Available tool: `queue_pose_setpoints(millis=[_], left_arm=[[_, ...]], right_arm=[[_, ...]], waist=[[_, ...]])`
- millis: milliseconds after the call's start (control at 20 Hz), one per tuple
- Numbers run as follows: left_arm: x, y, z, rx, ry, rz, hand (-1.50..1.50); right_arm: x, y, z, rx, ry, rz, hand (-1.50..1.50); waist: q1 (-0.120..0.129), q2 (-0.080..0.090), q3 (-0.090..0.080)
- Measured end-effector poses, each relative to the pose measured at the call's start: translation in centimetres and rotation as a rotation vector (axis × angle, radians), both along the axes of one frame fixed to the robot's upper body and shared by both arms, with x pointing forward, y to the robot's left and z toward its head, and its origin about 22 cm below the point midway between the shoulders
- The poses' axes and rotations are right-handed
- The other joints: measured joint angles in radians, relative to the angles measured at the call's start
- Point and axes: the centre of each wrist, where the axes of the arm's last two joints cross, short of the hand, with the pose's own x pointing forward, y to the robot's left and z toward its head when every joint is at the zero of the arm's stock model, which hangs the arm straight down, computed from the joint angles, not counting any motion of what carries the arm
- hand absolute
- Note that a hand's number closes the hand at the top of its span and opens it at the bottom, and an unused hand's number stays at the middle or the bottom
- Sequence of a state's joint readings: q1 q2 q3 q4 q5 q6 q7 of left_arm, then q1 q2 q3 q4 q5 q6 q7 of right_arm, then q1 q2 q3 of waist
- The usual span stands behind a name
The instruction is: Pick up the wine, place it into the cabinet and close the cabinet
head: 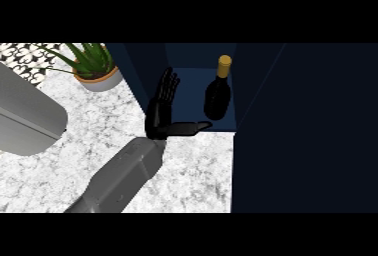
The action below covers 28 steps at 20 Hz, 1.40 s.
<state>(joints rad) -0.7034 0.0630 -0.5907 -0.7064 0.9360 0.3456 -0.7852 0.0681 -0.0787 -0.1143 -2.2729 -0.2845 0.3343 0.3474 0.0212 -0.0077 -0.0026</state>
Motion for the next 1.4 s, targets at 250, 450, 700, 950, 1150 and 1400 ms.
queue_pose_setpoints(millis=[250,450,700,950,1150,1400], left_arm=[[-3.4,0.8,1.8,0.01,-0.02,-0.072,-1.5],[-6.8,2.7,3.6,0.008,-0.037,-0.094,-1.5],[-11.1,4.0,6.1,0.004,-0.045,-0.098,-1.5],[-14.3,5.0,8.4,-0.019,-0.049,-0.098,-1.5],[-16.2,6.4,9.1,-0.015,-0.057,-0.055,-1.5],[-18.7,8.7,9.7,0.009,-0.059,0.011,-1.5]], right_arm=[[0.3,0.3,0.1,0.008,0.0,-0.005,-1.5],[0.0,0.6,0.3,0.008,-0.006,0.007,-1.5],[0.2,0.8,0.4,0.0,-0.013,0.017,-1.5],[0.1,1.5,1.5,-0.052,-0.017,0.052,1.5],[-0.3,1.6,1.6,-0.168,-0.013,0.151,1.5],[-1.4,1.8,1.9,-0.256,0.011,0.296,1.5]], waist=[[0.012,-0.005,0.003],[0.004,-0.002,0.003],[-0.005,0.002,0.003],[-0.01,0.004,0.003],[-0.009,0.003,0.003],[-0.008,0.003,0.003]])
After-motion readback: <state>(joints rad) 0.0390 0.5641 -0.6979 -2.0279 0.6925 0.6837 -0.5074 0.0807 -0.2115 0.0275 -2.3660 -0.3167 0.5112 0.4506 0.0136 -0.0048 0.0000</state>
